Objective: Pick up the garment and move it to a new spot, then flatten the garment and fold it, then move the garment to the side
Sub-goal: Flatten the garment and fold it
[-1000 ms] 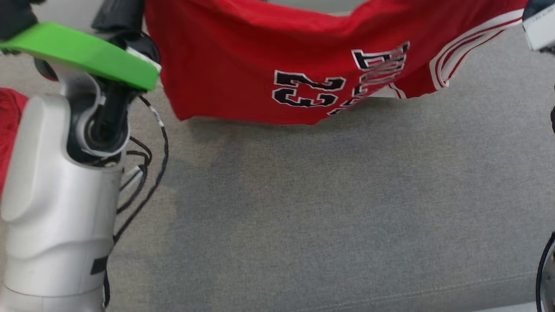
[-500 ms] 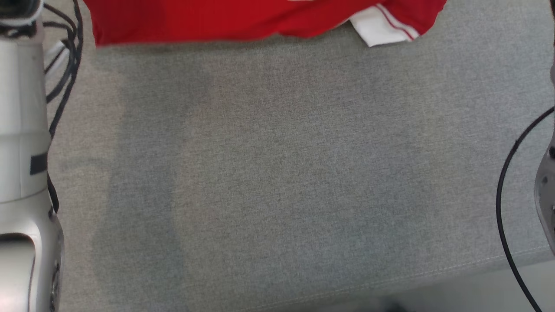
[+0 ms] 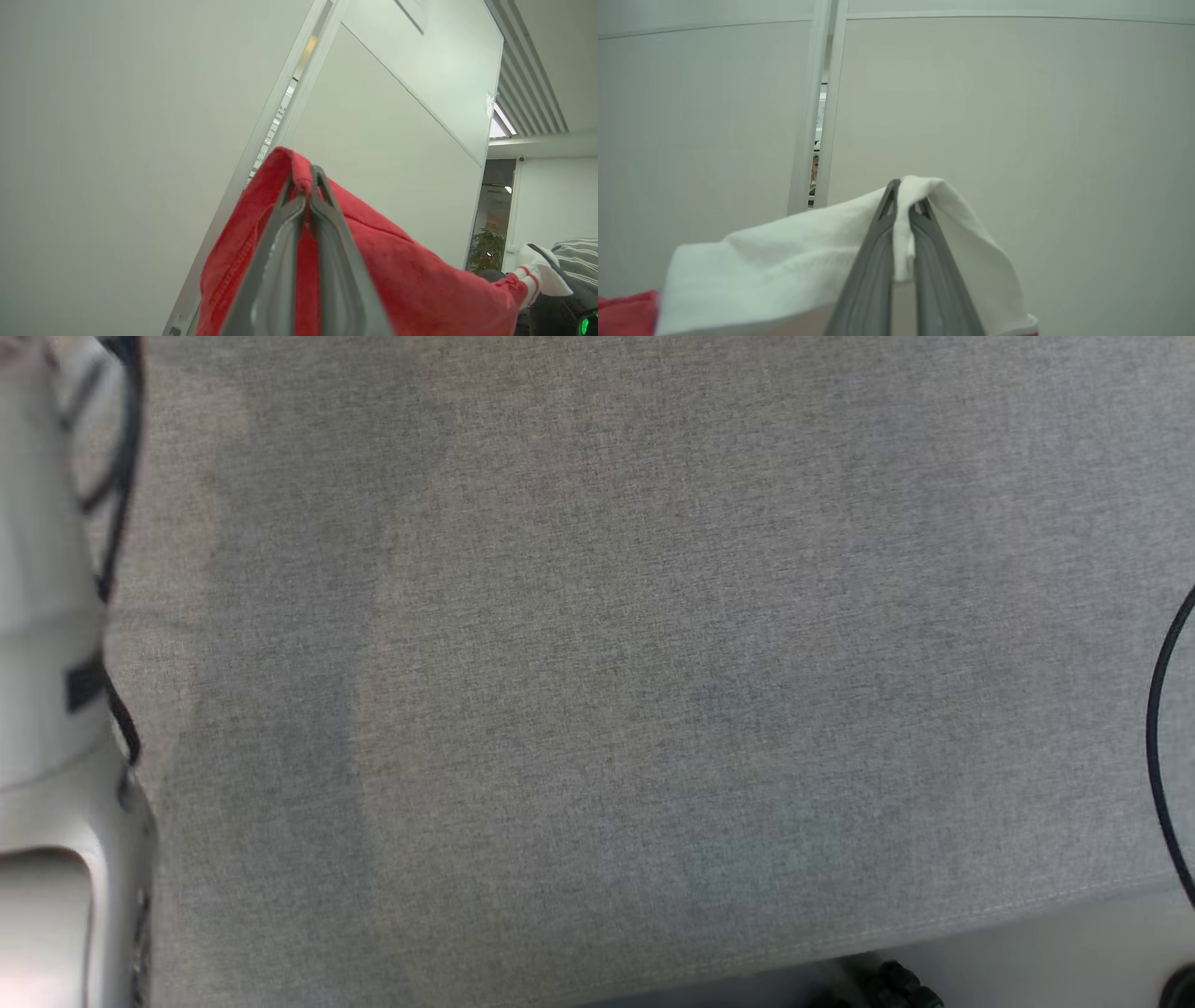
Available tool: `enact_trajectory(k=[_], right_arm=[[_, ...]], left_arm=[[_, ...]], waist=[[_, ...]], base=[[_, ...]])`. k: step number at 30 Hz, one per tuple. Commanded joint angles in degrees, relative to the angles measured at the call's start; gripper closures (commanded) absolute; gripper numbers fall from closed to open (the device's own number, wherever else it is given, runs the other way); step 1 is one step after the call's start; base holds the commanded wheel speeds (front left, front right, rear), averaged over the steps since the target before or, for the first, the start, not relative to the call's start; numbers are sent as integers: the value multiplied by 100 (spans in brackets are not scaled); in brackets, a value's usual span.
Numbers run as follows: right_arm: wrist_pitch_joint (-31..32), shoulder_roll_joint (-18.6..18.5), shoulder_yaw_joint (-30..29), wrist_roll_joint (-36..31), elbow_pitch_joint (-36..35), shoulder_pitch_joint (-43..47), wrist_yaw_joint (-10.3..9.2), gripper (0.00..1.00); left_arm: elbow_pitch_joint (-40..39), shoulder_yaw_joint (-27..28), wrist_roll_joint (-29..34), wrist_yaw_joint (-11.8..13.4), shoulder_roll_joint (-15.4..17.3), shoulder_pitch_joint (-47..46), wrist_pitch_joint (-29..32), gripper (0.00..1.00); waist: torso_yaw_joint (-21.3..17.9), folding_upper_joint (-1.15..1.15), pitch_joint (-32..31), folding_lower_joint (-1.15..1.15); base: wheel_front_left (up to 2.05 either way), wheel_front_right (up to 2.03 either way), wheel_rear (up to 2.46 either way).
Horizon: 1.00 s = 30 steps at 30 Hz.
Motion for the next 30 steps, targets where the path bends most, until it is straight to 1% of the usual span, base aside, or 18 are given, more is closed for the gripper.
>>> enact_trajectory(k=[1, 4, 6, 7, 8, 9, 10, 11, 12, 13, 15, 17, 18, 21, 23, 27, 30], right_arm=[[-12, -67, 183, 82, 51, 337, 2, 100], [-5, -382, 613, 320, 134, 987, -1, 100], [124, -531, 891, 554, 94, 1536, 0, 100], [328, -631, 1008, 743, 73, 1887, 0, 100], [432, -688, 1041, 905, -19, 2127, 0, 100], [579, -759, 1004, 1024, -60, 2375, -1, 100], [823, -827, 1019, 1232, -164, 2767, 0, 100], [945, -837, 913, 1379, -252, 3066, 1, 100], [1241, -867, 837, 1557, -344, 3478, -1, 100], [1413, -858, 756, 1656, -462, 3806, 2, 100], [1906, -773, 447, 1885, -693, 4557, 1, 100], [2328, -608, 6, 1956, -1064, 5293, 1, 100], [2431, -492, -213, 1944, -1247, 5568, 2, 100], [3085, -76, -850, 1715, -1735, 6604, 1, 100], [3572, 237, -1140, 1558, -2127, 7121, 1, 100], [4480, 811, -1596, 1134, -2808, 8012, 1, 100], [4992, 1084, -1832, 931, -3203, 8385, 1, 100]], left_arm=[[36, -105, -65, -23, 40, 362, 8, 100], [100, -351, -129, -24, 70, 1087, 4, 100], [162, -494, -179, -24, 76, 1573, 5, 100], [196, -562, -205, -24, 73, 1821, 5, 100], [236, -621, -179, -24, 120, 2011, 4, 100], [277, -627, -257, -24, 92, 2199, 3, 100], [340, -662, -279, -25, 94, 2432, 4, 100], [411, -710, -262, -25, 129, 2630, 4, 100], [462, -749, -322, -25, 118, 2854, 4, 100], [501, -760, -316, -25, 149, 3018, 4, 100], [570, -786, -455, -25, 103, 3437, 4, 100], [618, -844, -568, -25, 103, 3883, 4, 100], [632, -890, -592, -25, 133, 4049, 4, 100], [717, -957, -701, -25, 196, 4556, 3, 100], [769, -961, -759, -22, 200, 4864, 3, 100], [805, -906, -733, -22, 148, 5382, 2, 100], [839, -884, -706, -21, 109, 5731, 2, 100]], waist=[[87, 0, 15, -1], [136, 0, -106, -1], [161, 0, -229, -1], [193, 0, -322, -1], [200, 0, -383, -1], [215, 0, -473, -1], [232, 0, -571, -1], [239, 0, -664, -1], [259, 0, -771, -1], [266, 0, -854, -1], [311, 0, -1066, -1], [351, 0, -1278, -1], [366, 0, -1351, -1], [442, 0, -1599, -1], [472, 0, -1739, -1], [517, 0, -1952, -1], [575, 0, -2085, -1]], base=[[0, 0, 0], [0, 0, 0], [0, 0, 0], [0, 0, 0], [0, 0, 0], [0, 0, 0], [0, 0, 0], [0, 0, 0], [0, 0, 0], [0, 0, 0], [0, 0, 0], [0, 0, 0], [0, 0, 0], [0, 0, 0], [0, 0, 0], [0, 0, 0], [0, 0, 0]])
